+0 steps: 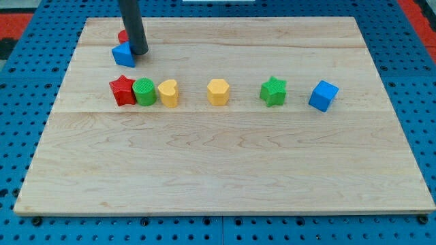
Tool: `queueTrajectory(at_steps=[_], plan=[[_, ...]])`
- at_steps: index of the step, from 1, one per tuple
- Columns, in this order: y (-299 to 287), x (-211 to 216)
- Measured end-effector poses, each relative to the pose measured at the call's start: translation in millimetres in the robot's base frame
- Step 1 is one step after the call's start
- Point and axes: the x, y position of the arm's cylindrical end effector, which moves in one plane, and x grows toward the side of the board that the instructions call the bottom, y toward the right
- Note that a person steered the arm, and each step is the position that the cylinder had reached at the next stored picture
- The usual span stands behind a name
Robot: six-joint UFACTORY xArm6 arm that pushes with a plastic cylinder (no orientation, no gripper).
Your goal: Slide the triangle left to the red star
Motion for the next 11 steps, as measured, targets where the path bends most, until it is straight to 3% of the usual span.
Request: queueTrajectory(at_steps=[1, 2, 5, 6, 7, 9, 11], plan=[[-35.3, 15.7], [-41.7, -11.3], [-52.6, 77.5], [-50.8, 38.4], [-68.9, 27.4], [-113.6, 73.5], [-93.3, 77.0]])
